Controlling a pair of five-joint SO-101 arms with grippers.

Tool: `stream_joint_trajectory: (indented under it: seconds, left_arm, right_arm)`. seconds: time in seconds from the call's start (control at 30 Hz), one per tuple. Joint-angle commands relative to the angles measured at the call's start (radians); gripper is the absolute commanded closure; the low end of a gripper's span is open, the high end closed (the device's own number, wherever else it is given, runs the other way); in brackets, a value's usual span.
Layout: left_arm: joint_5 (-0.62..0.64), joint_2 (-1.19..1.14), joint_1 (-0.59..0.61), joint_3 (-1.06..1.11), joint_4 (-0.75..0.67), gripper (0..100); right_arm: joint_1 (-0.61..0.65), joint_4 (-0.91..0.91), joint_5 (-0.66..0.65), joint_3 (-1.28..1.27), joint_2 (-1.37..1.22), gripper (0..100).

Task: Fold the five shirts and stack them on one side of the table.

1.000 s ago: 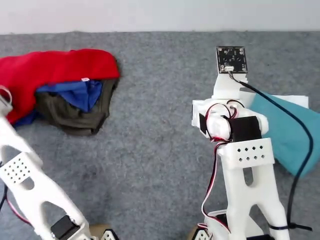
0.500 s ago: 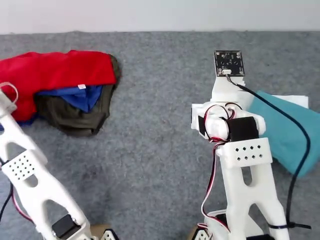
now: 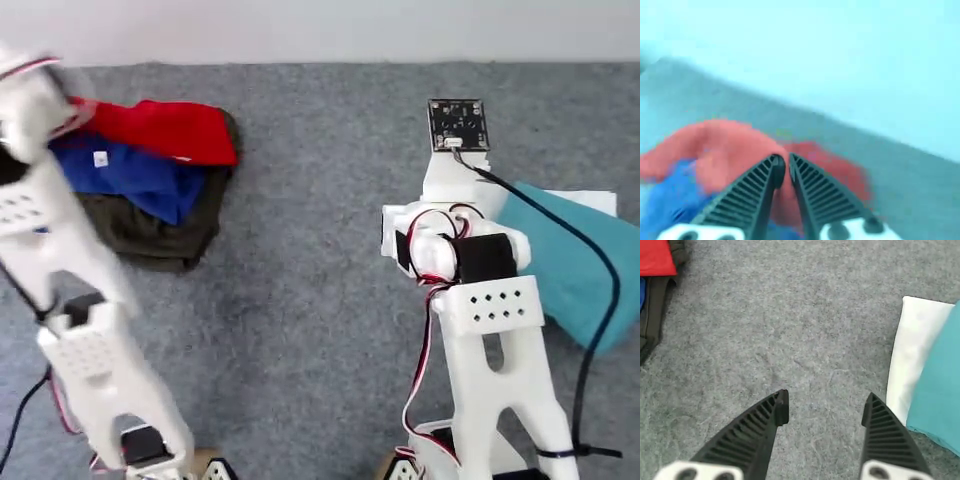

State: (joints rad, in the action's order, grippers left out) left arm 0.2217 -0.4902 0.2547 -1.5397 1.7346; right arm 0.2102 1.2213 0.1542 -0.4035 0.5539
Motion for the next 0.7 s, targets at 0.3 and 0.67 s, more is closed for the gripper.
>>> stream_joint_trajectory:
  seconds: [0.3,0.67]
  left_arm:
    - [-0.153,0.569,-1.011,0.914,-0.135,97]
    - [0.06,0.629,-0.766,1.021,-0.123,75]
  right_arm:
    - [-0.004,-0.021,0.003,0.005,0.004,76.2]
    - [-0.001,-0.01,-0.072,0.011,0.004,70.4]
